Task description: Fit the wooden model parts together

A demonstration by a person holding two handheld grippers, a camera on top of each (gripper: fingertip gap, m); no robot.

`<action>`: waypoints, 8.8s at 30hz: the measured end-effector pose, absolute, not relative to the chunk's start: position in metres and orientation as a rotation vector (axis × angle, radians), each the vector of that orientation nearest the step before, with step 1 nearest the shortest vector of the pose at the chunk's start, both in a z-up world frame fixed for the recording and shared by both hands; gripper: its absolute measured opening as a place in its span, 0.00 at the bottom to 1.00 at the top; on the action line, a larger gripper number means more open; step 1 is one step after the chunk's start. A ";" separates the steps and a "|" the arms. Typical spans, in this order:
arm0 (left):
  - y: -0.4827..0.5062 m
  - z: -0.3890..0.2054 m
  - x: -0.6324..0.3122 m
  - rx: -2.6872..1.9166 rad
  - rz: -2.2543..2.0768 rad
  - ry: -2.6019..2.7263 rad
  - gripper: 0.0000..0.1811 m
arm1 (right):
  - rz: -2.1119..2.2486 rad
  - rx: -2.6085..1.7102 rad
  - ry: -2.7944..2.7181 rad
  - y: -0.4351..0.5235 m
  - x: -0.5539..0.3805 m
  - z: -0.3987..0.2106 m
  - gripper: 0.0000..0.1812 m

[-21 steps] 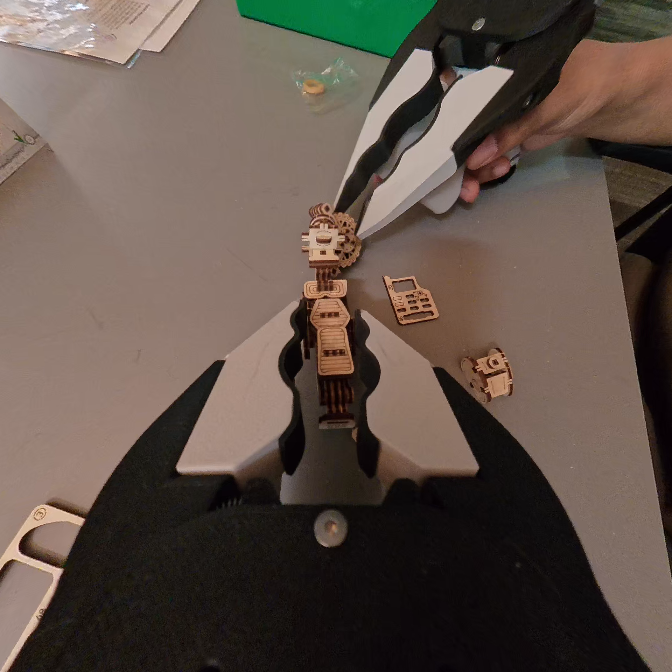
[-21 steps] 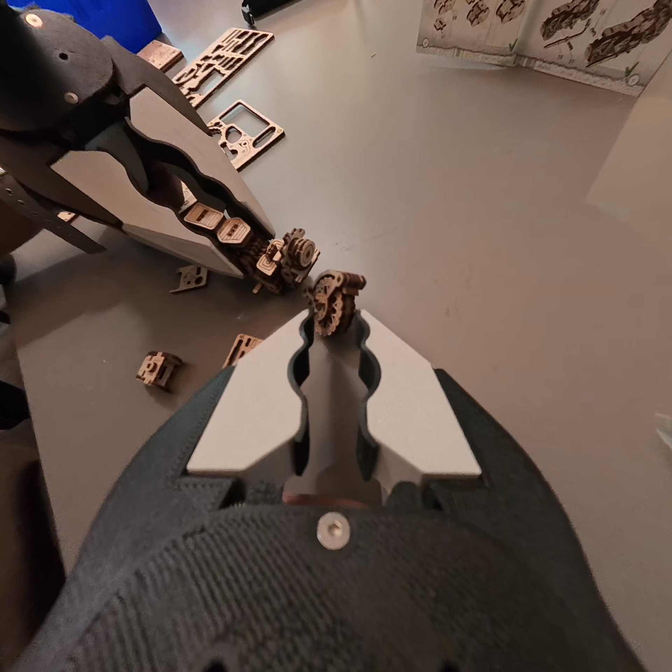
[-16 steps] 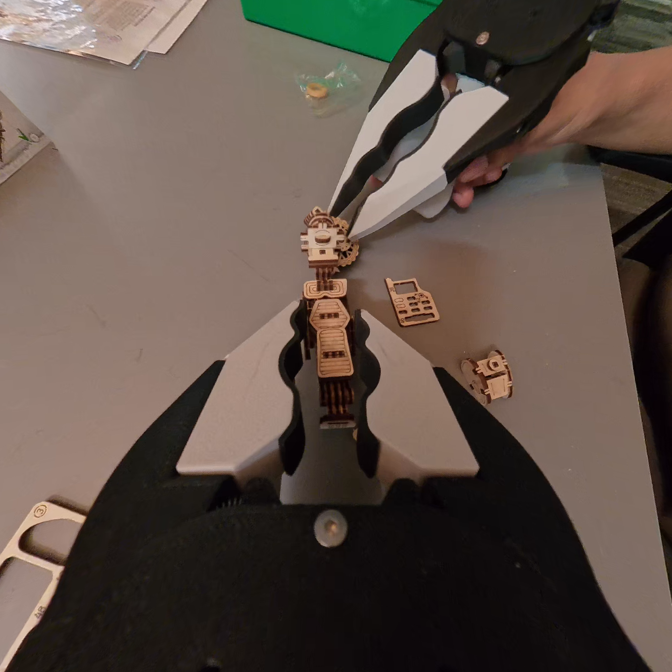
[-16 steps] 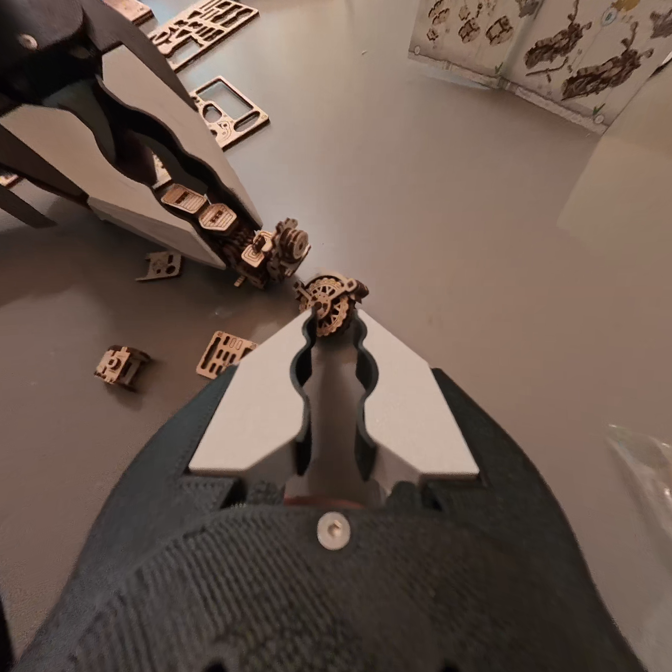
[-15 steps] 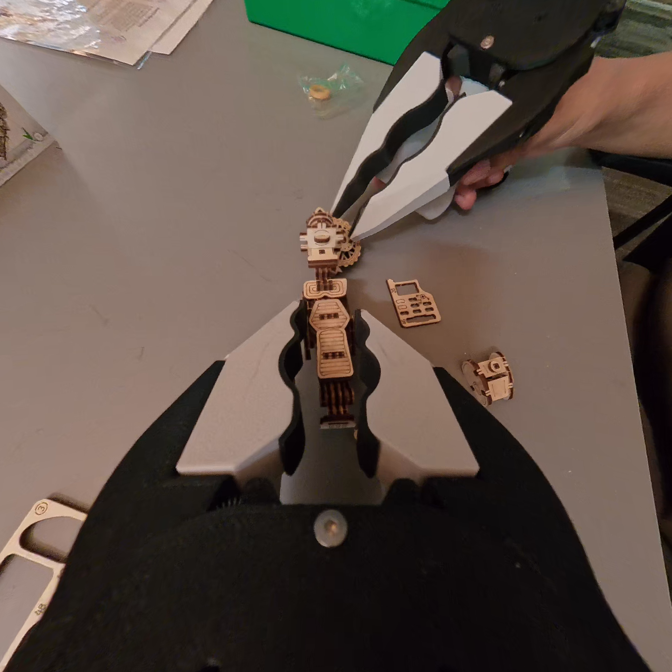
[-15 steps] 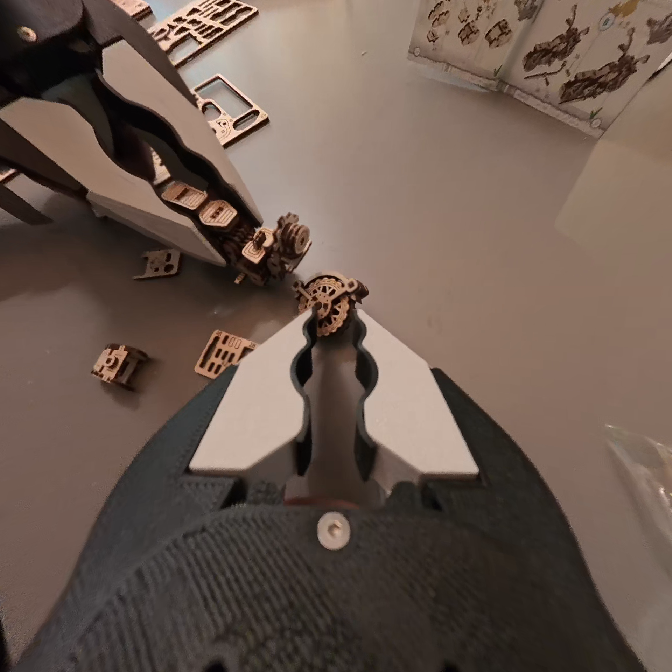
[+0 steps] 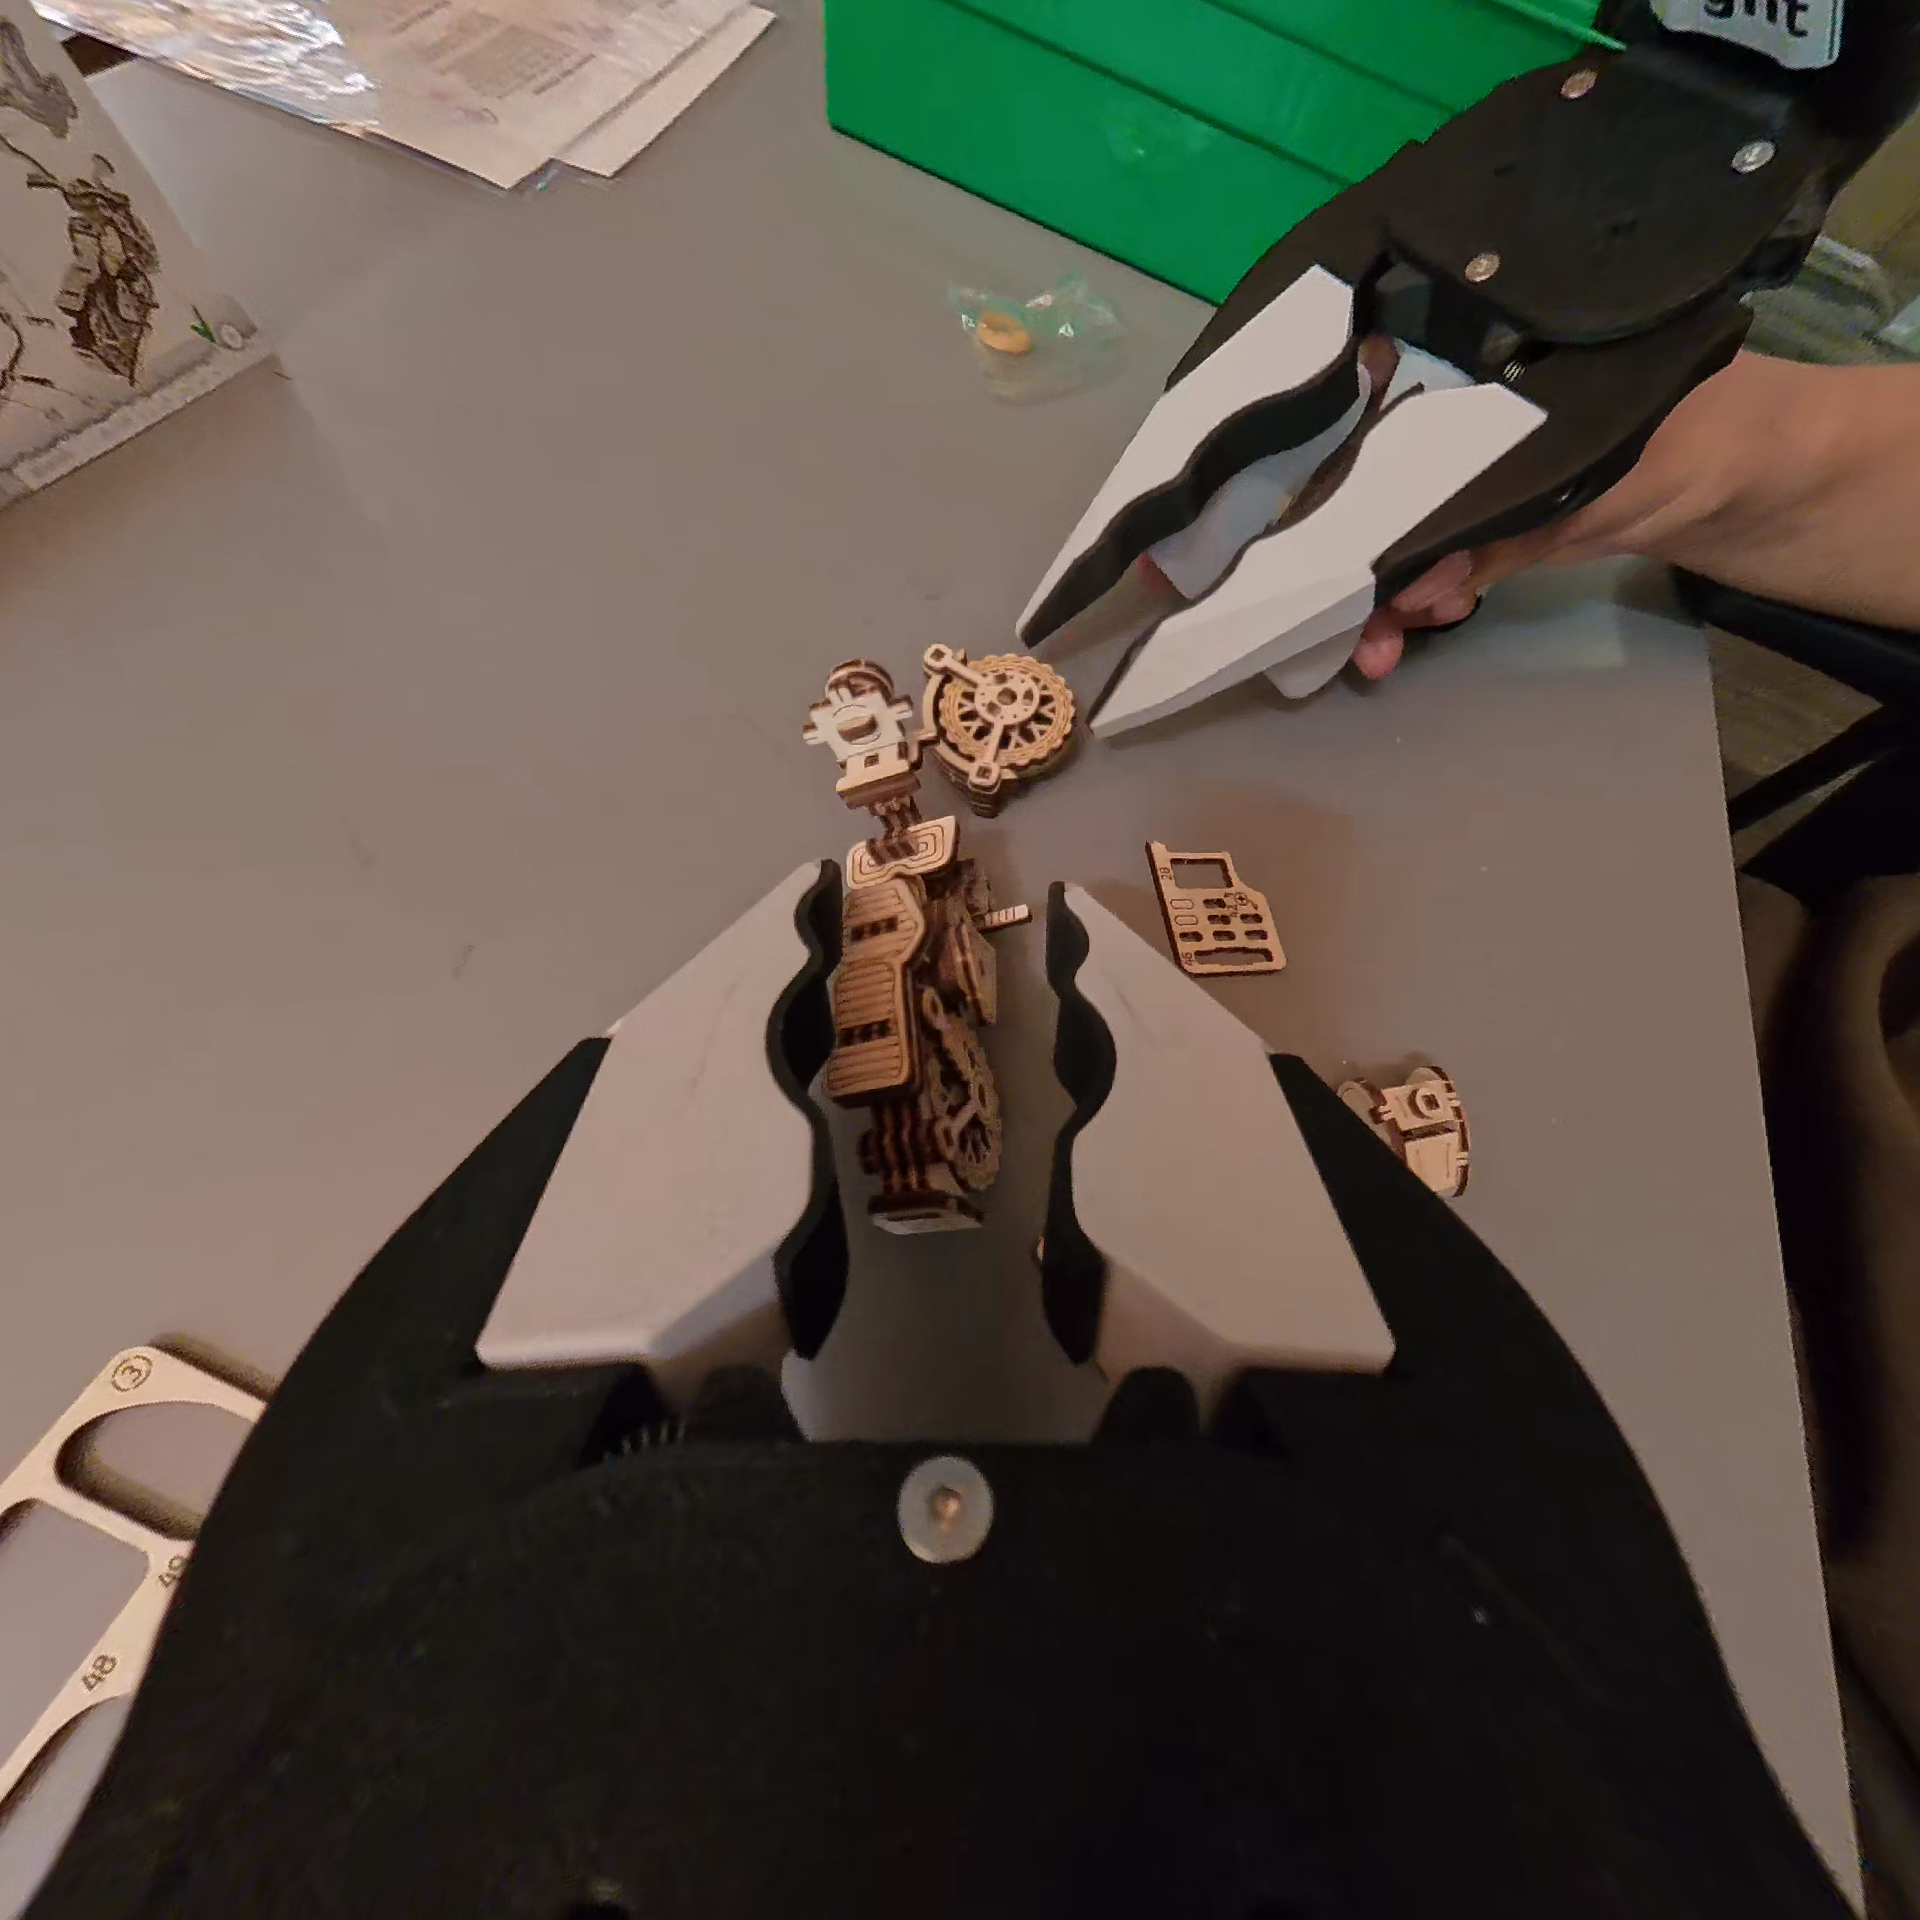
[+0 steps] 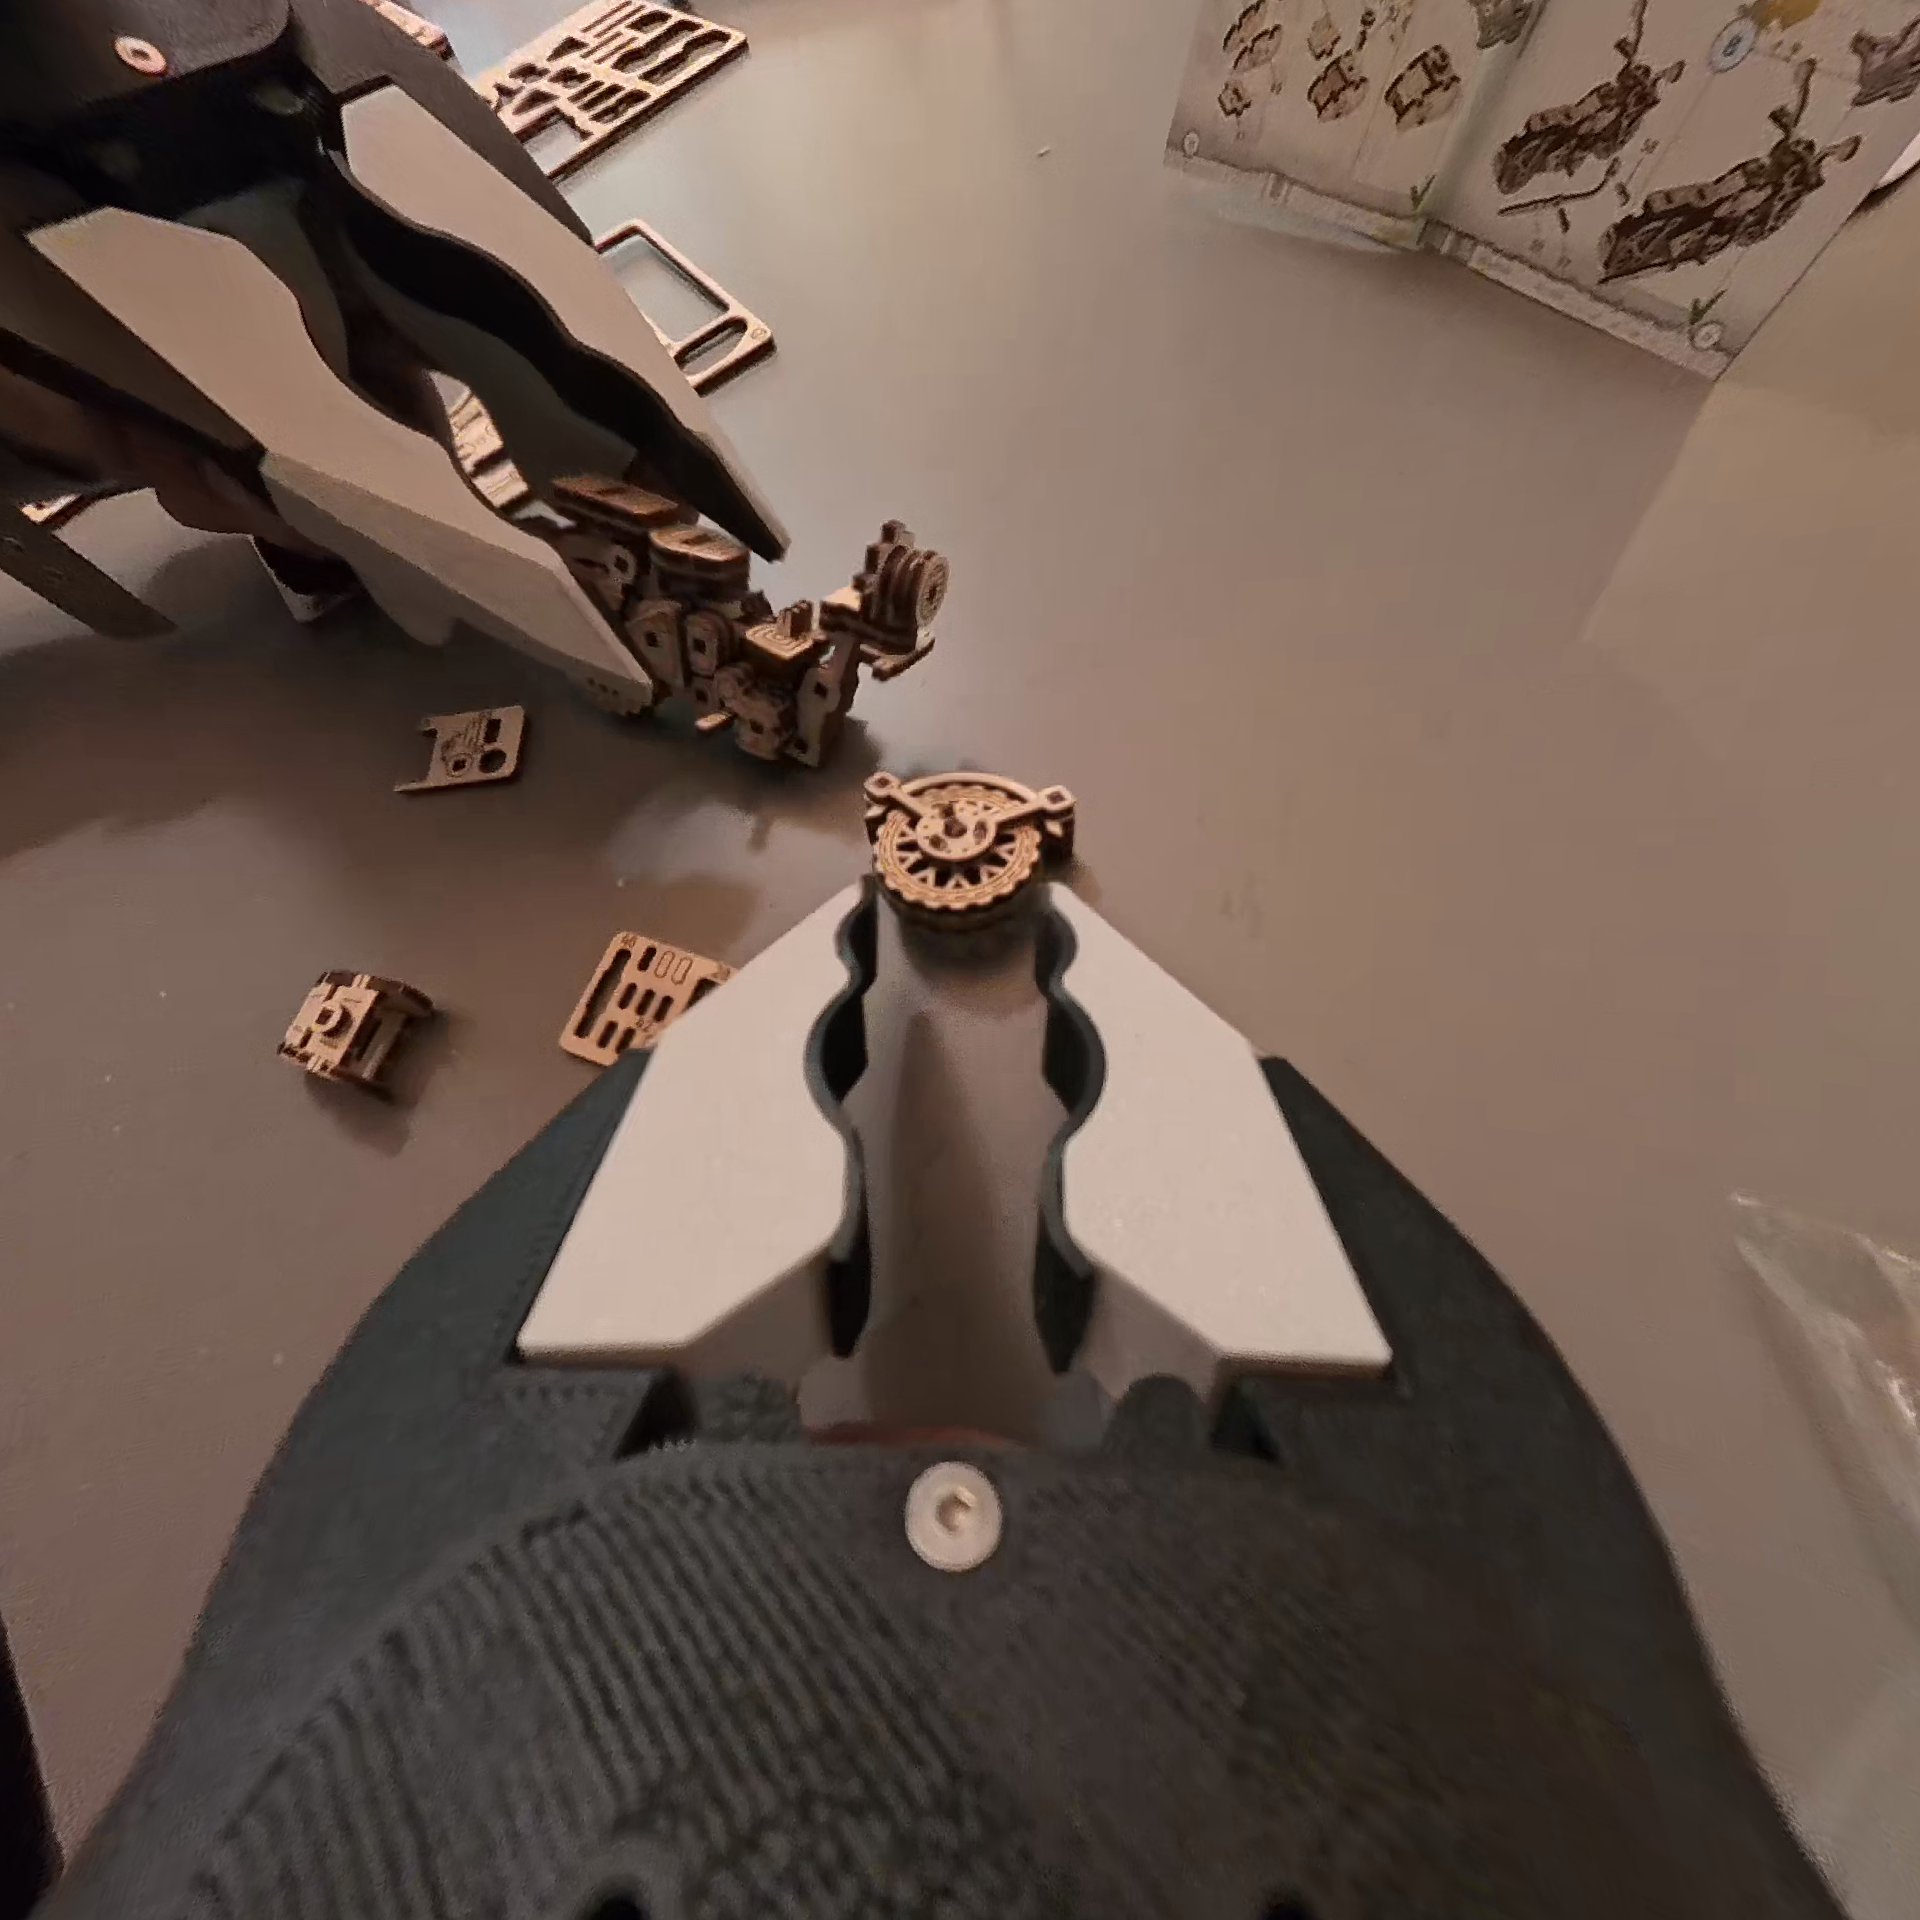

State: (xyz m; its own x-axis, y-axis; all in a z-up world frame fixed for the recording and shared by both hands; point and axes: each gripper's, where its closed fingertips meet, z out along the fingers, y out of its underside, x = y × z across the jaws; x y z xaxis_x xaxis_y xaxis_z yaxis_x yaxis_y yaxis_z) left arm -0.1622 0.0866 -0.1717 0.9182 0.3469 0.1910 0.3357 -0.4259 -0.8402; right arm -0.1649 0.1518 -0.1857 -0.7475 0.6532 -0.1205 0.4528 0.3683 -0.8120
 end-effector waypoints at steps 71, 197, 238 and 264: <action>0.119 -0.089 -0.100 -1.678 -0.262 -0.313 0.04 | 2.266 -0.698 -2.274 0.124 -0.107 -0.087 0.12; 0.093 -0.130 -0.111 -1.792 -0.281 -0.298 0.15 | 1.963 -0.762 -2.428 0.172 -0.106 -0.128 0.07; 0.115 -0.173 -0.095 -2.108 -0.123 -0.176 0.15 | 1.670 -0.621 -2.680 0.173 -0.092 -0.167 0.07; 0.116 -0.178 -0.090 -2.149 -0.132 -0.145 0.15 | 1.674 -0.648 -2.694 0.174 -0.093 -0.169 0.07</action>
State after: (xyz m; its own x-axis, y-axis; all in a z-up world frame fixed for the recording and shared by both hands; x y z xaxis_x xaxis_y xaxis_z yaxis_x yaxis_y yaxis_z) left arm -0.0901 0.1163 -0.1782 0.9871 0.0530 0.1508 0.1550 -0.5473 -0.8224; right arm -0.0931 0.1736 -0.1685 -0.9155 0.2830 -0.2858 0.3816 0.3866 -0.8396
